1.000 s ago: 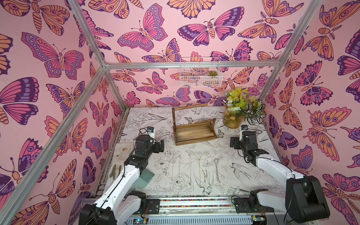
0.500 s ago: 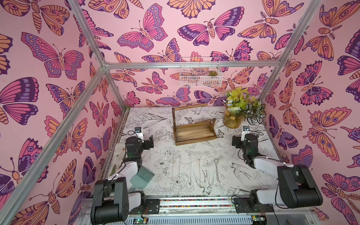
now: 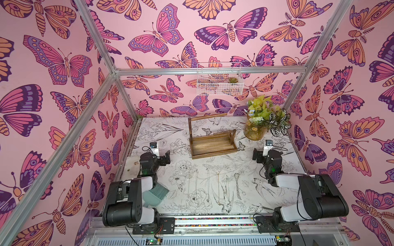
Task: Take the necklace off the jewelry display stand
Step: Reset both arms
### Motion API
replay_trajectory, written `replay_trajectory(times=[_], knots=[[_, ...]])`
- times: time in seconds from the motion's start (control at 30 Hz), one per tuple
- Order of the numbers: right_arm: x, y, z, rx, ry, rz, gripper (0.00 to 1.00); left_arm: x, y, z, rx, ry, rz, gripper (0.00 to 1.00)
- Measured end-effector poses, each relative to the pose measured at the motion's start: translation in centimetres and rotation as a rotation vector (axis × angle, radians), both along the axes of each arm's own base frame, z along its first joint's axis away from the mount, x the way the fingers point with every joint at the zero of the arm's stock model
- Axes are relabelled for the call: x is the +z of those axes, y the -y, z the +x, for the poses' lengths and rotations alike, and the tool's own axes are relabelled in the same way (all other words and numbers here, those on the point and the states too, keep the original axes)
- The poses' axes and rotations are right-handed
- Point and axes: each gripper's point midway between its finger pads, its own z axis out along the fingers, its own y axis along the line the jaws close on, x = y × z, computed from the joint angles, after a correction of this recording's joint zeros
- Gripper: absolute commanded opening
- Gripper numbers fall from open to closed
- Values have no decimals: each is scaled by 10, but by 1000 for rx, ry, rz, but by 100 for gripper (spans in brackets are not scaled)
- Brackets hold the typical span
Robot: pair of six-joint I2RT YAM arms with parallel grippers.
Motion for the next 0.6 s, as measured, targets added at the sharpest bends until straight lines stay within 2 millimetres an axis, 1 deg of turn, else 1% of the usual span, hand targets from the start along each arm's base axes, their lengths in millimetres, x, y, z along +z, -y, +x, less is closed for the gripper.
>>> replay_trajectory(times=[0.13, 0.27, 0.43, 0.6], knots=[[-7, 4, 1, -27, -10, 5, 99, 1, -2, 2, 16, 31, -3, 97], [-7, 6, 1, -36, -9, 9, 99, -6, -4, 0, 27, 21, -3, 97], [-7, 9, 1, -44, -9, 10, 99, -8, -6, 2, 40, 31, -2, 100], [-7, 9, 1, -47, -8, 13, 99, -8, -8, 3, 60, 29, 6, 100]])
